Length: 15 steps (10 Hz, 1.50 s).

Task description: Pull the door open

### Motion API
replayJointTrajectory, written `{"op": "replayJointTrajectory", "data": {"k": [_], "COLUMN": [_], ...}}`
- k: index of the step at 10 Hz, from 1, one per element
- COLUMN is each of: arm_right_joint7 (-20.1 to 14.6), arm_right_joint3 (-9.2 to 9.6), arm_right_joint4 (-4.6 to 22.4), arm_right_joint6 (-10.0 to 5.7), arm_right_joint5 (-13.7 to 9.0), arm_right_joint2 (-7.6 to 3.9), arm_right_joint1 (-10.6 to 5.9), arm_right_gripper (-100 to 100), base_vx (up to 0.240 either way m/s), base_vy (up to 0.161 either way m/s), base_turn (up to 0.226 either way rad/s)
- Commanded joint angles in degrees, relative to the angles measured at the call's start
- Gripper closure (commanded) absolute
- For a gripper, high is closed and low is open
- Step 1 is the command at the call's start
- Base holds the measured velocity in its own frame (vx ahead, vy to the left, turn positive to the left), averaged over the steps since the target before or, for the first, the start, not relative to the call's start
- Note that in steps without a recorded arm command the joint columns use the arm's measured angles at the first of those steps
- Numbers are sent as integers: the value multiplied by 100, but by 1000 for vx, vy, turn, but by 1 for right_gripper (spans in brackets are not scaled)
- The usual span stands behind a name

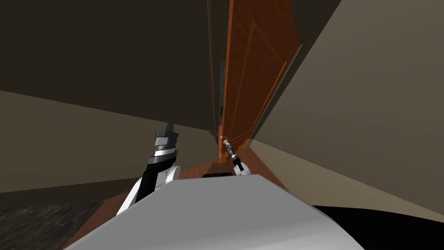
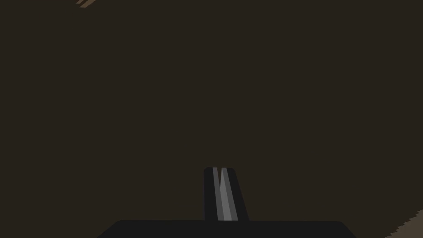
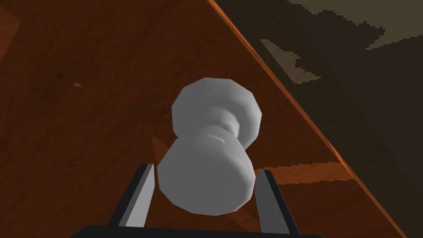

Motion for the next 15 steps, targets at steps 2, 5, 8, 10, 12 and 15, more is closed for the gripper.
{"op": "replayJointTrajectory", "data": {"k": [2, 5, 8, 10, 12, 15], "arm_right_joint7": [-329, -800, -1238, -1513, -1333, -1050], "arm_right_joint3": [38, 22, 5, -4, -82, -175], "arm_right_joint4": [32, 14, -5, -14, -22, 17], "arm_right_joint6": [-18, -5, 8, 15, -6, -43], "arm_right_joint5": [-91, -291, -491, -597, -561, -465], "arm_right_joint2": [18, -40, -98, -126, -177, -222], "arm_right_joint1": [24, 43, 62, 73, 82, 68], "arm_right_gripper": [100, 100, 100, 100, -100, -100], "base_vx": [-29, -31, -43, -35, -61, -40], "base_vy": [-15, -14, -18, -6, -11, 18], "base_turn": [88, 96, 131, 87, 182, 26]}}
